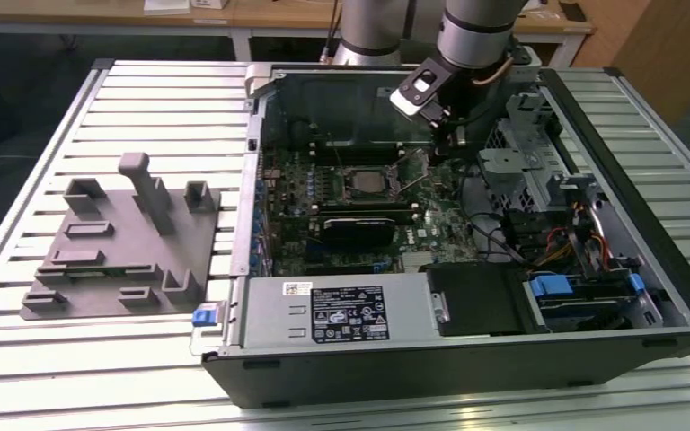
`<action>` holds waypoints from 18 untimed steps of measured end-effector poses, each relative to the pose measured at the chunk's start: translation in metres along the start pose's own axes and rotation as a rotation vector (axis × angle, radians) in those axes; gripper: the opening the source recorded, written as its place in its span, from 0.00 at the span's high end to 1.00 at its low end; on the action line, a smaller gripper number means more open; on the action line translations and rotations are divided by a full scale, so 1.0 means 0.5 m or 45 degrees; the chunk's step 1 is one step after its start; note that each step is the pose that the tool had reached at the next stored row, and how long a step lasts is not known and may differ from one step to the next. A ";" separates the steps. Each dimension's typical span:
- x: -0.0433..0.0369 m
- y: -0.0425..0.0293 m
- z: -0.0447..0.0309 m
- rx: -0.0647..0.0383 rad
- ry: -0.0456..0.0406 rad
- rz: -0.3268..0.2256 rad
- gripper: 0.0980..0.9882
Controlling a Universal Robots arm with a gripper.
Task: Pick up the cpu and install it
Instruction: 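Close the cpu cover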
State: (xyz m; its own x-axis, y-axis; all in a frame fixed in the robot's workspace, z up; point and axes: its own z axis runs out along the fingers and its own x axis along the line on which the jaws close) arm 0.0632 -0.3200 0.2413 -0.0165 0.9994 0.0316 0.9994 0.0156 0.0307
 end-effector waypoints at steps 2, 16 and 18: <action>0.000 -0.002 0.000 0.000 0.000 0.000 0.99; 0.002 -0.051 -0.003 0.008 0.001 0.000 0.99; 0.002 -0.060 -0.003 0.008 0.001 0.000 0.99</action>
State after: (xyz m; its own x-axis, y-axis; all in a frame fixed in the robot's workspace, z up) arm 0.0329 -0.3196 0.2420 -0.0164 0.9993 0.0327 0.9996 0.0156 0.0244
